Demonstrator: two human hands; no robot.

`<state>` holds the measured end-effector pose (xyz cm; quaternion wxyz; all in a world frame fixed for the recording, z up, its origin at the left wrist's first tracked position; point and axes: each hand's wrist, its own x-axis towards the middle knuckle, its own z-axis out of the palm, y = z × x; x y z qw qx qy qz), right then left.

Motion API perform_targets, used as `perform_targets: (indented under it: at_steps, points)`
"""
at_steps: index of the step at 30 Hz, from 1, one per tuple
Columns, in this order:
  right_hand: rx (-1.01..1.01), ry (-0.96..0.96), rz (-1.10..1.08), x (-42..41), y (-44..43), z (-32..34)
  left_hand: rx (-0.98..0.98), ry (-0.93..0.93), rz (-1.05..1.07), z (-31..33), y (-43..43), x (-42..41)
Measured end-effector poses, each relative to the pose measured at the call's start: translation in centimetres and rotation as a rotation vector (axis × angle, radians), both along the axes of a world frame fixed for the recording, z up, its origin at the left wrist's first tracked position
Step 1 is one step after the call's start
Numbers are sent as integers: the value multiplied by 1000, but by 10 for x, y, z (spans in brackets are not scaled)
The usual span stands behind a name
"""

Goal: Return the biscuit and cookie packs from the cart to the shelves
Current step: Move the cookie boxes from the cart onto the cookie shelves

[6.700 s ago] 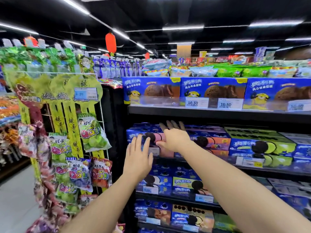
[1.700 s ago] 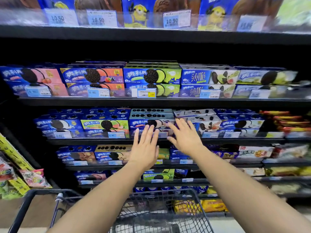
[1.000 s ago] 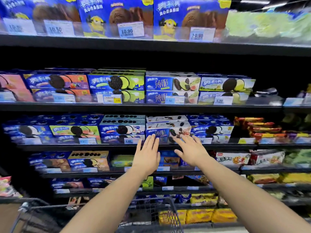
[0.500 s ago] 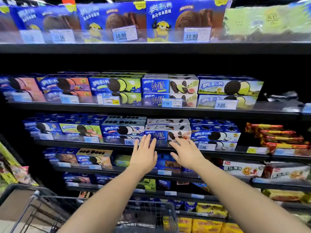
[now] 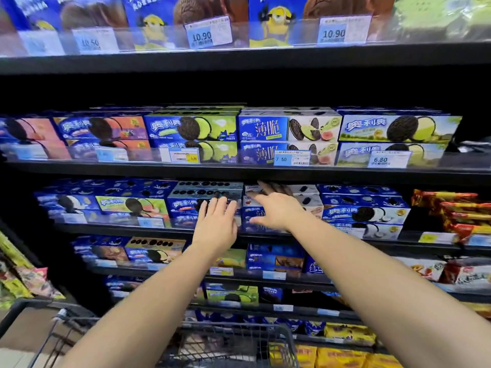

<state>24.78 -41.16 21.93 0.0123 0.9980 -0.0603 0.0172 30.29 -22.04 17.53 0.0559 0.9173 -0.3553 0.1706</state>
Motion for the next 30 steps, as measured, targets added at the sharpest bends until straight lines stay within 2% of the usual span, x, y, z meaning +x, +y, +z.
perform_targets:
  at_steps: [3, 6, 10, 14, 30]
  points:
    - [38, 95, -41, 17, -5, -9, 11, 14, -15, -6, -5, 16]
    - [47, 108, -83, 24, -7, -19, 39, 11, -15, -16, -9, 26]
    - [42, 93, -109, 23, -6, -22, 3, -94, -1, -26, -8, 31]
    - [9, 14, -109, 15, -3, -19, 14, -95, -34, -29, -3, 36]
    - [11, 75, -144, 31, -1, -13, -25, -135, -31, -33, -2, 39]
